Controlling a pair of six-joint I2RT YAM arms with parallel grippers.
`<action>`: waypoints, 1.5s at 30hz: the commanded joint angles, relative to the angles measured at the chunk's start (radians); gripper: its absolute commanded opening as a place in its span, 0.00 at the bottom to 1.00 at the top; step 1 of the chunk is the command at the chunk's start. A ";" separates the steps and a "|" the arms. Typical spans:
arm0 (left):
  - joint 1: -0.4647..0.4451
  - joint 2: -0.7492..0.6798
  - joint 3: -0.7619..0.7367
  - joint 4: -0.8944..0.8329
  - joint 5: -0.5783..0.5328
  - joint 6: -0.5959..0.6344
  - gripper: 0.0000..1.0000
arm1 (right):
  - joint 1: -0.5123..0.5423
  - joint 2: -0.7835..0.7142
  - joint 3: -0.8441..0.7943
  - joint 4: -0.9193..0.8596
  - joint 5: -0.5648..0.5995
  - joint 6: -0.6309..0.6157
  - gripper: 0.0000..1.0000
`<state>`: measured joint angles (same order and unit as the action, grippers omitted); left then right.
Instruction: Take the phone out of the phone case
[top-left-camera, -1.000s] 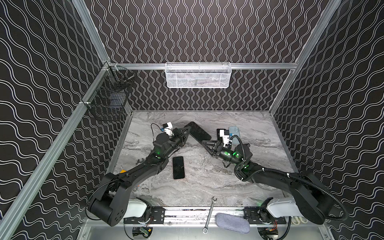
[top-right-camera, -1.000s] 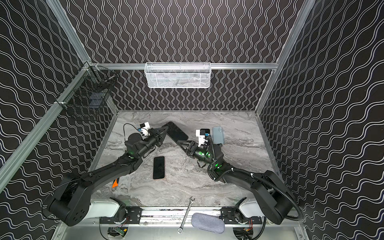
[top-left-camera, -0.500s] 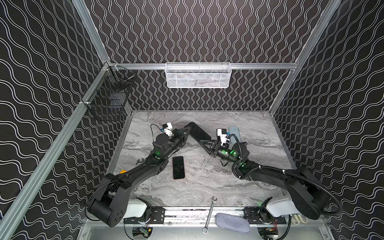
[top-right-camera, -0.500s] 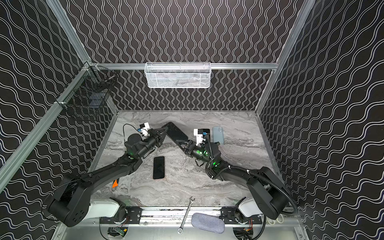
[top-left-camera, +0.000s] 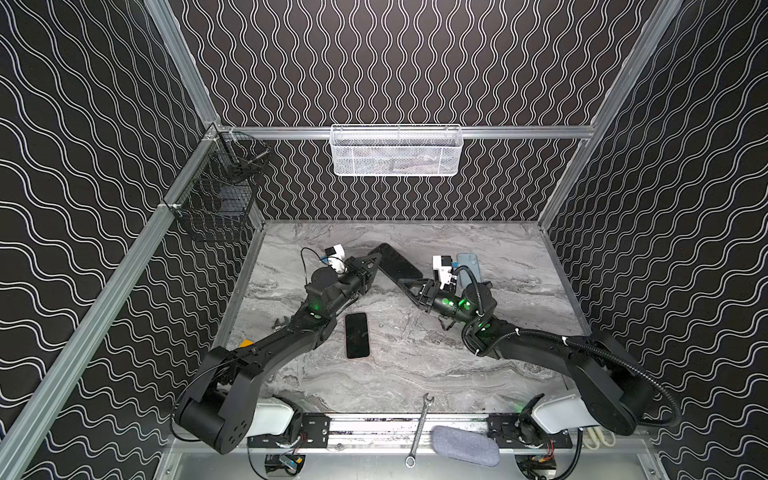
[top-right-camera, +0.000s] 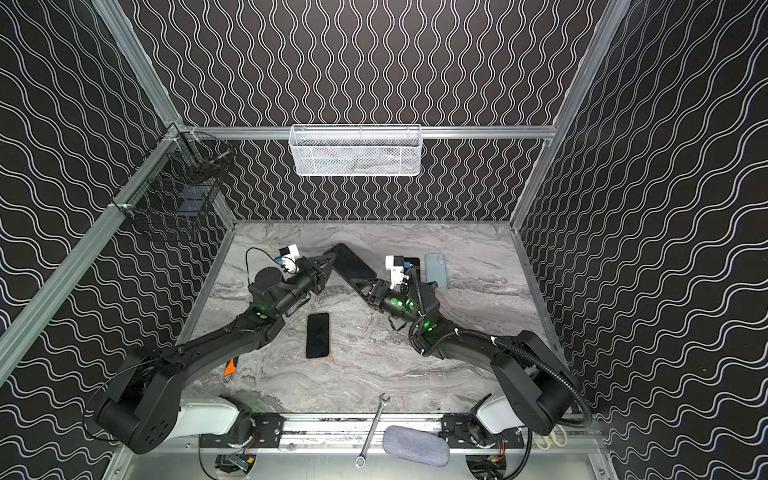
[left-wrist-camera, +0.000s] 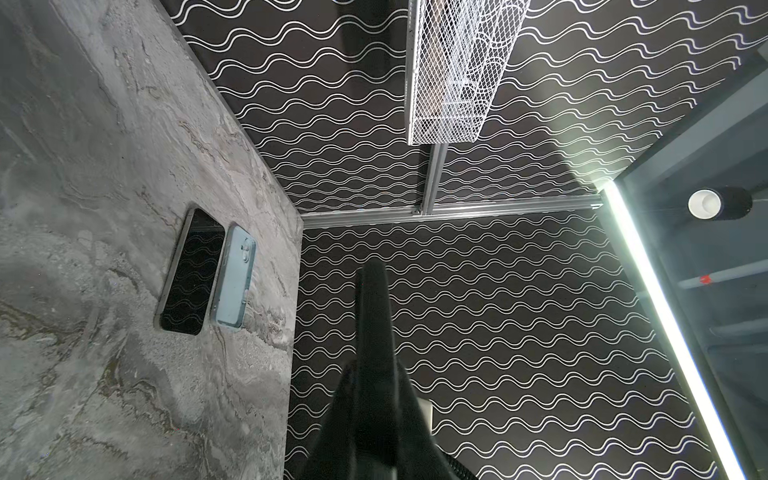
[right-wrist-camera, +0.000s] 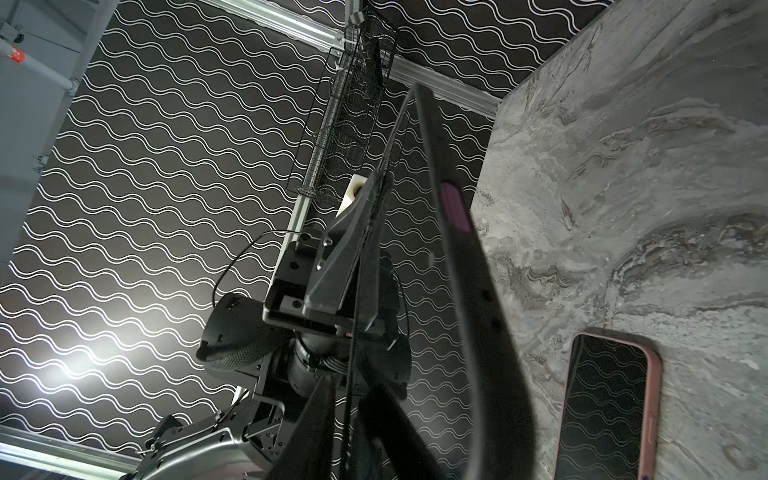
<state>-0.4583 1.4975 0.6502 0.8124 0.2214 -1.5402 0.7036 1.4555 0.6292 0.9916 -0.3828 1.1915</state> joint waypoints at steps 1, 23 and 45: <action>0.000 0.003 0.015 0.064 0.004 0.002 0.00 | 0.004 -0.002 0.012 0.035 -0.008 -0.008 0.27; 0.001 0.006 0.026 0.064 0.013 -0.037 0.00 | 0.031 -0.059 -0.019 -0.089 0.093 -0.151 0.12; -0.001 0.000 0.066 0.064 0.059 -0.126 0.00 | 0.149 -0.057 -0.075 -0.116 0.343 -0.541 0.15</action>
<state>-0.4587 1.5047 0.6910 0.8021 0.2962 -1.6184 0.8501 1.3846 0.5678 1.0069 -0.0727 0.7887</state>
